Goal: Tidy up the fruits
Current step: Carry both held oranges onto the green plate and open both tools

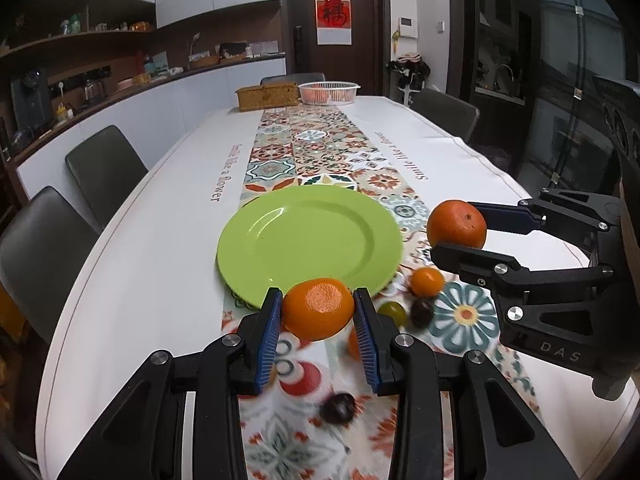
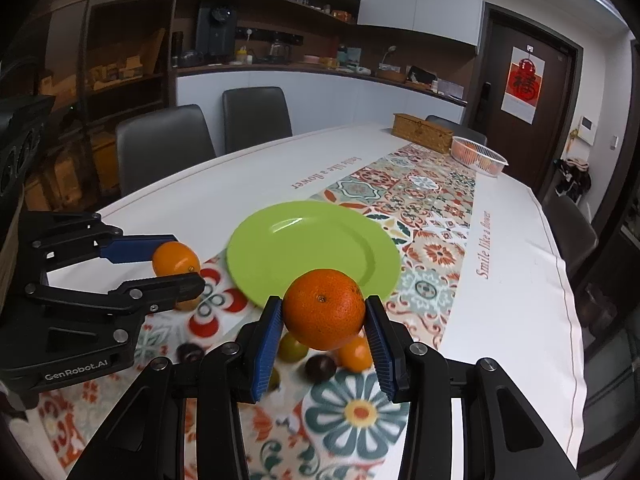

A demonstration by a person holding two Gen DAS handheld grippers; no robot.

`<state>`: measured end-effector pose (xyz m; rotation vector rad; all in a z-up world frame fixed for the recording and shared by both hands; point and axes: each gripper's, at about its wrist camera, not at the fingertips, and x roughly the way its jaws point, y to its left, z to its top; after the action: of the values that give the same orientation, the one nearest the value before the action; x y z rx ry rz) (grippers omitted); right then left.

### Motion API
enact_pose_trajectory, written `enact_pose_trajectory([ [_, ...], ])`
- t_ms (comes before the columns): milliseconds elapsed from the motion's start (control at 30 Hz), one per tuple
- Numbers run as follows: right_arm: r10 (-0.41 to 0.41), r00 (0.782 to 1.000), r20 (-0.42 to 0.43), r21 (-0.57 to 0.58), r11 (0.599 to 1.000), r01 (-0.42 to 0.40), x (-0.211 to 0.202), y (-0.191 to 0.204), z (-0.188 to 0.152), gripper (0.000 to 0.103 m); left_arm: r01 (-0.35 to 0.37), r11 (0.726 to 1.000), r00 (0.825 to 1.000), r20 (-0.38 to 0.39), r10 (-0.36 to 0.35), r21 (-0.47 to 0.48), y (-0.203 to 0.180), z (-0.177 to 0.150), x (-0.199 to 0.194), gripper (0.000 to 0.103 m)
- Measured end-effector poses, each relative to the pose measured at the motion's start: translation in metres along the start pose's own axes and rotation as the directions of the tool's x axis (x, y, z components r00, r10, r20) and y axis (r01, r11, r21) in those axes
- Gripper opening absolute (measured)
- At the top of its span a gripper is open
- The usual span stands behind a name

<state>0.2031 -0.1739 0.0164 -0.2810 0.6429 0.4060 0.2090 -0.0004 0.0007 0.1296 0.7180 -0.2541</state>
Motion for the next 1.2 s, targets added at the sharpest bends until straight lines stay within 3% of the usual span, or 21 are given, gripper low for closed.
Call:
enact_pose_trajectory([
  [367, 0.074, 0.99, -0.118, 0.071, 0.995, -0.066, 0.071, -0.019, 0.017, 0.042, 0.004, 1.0, 0.998, -0.07, -0.003, 0.01, 0.021, 0.022, 0.061, 0.036],
  [700, 0.083, 0.978, -0.191, 0.094, 0.993, -0.065, 0.12, -0.03, 0.024, 0.042, 0.018, 1.0, 0.99, -0.137, -0.02, -0.019, 0.039, 0.026, 0.107, 0.036],
  [967, 0.088, 0.976, -0.2, 0.1, 0.993, -0.069, 0.129, -0.03, 0.023, 0.044, 0.016, 1.0, 0.992, -0.123, -0.019, -0.027, 0.04, 0.025, 0.104, 0.041],
  [1067, 0.078, 0.981, -0.176, 0.111, 0.992, -0.059, 0.121, -0.031, 0.024, 0.052, 0.0, 1.0, 0.995, -0.102, -0.002, -0.025, 0.041, 0.026, 0.094, 0.047],
  [1200, 0.048, 0.99, -0.134, 0.103, 0.994, -0.034, 0.101, -0.03, 0.024, 0.052, -0.028, 0.999, 0.998, -0.065, 0.027, -0.026, 0.04, 0.024, 0.071, 0.047],
])
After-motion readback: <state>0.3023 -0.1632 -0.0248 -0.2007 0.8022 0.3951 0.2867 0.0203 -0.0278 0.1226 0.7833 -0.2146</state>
